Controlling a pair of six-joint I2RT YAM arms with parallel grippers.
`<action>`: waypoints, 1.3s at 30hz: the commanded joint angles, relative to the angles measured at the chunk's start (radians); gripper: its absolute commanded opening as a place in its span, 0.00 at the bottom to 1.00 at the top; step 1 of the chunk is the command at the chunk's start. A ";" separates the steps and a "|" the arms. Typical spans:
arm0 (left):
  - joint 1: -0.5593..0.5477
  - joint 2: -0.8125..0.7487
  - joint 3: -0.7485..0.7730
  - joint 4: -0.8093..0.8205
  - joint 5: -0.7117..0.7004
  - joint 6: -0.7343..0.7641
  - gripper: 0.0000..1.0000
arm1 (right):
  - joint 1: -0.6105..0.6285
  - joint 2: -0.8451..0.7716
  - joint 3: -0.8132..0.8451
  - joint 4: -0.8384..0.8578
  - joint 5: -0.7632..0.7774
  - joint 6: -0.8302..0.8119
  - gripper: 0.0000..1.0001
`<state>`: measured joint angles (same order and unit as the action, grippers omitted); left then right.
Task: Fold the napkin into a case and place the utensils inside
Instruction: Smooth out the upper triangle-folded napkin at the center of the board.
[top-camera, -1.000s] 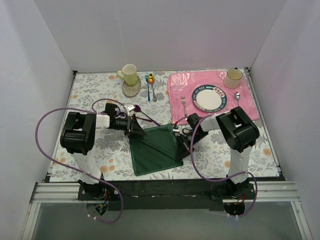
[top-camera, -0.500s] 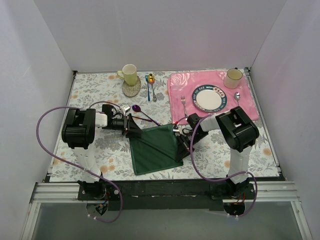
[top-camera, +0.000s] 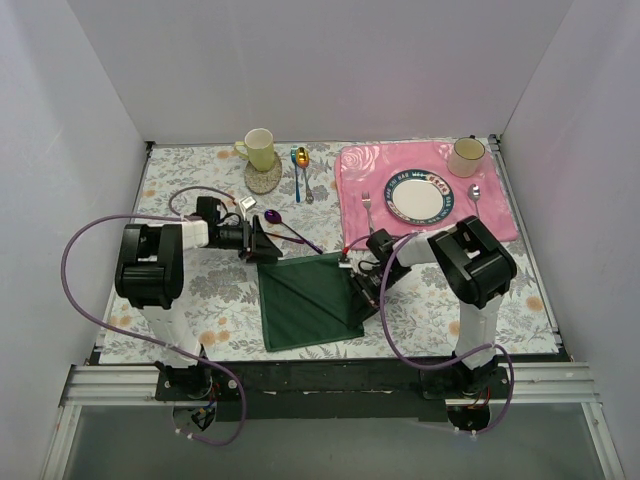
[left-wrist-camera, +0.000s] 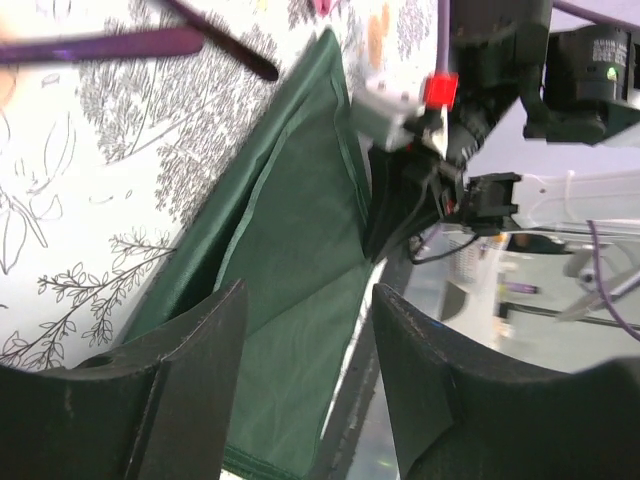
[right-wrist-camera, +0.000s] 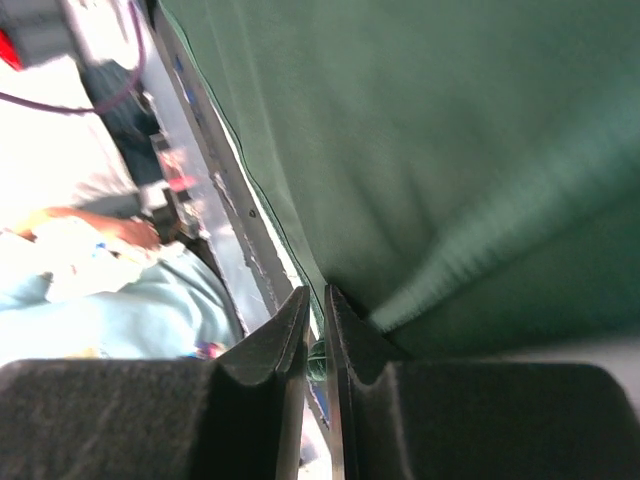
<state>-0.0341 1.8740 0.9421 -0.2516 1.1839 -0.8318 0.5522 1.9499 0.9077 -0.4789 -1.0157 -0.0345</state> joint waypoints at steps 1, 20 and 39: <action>0.007 -0.116 0.060 -0.109 -0.070 0.111 0.51 | 0.075 -0.058 -0.006 0.011 0.075 -0.056 0.22; -0.139 -0.145 0.096 -0.299 -0.379 0.372 0.34 | 0.025 -0.037 0.415 -0.014 0.256 -0.077 0.26; -0.194 -0.187 0.000 -0.340 -0.491 0.399 0.29 | 0.063 0.015 0.258 0.095 0.298 -0.025 0.24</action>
<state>-0.2283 1.7721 0.9817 -0.5396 0.7338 -0.4854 0.5785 1.9919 1.2289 -0.4007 -0.7219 -0.0715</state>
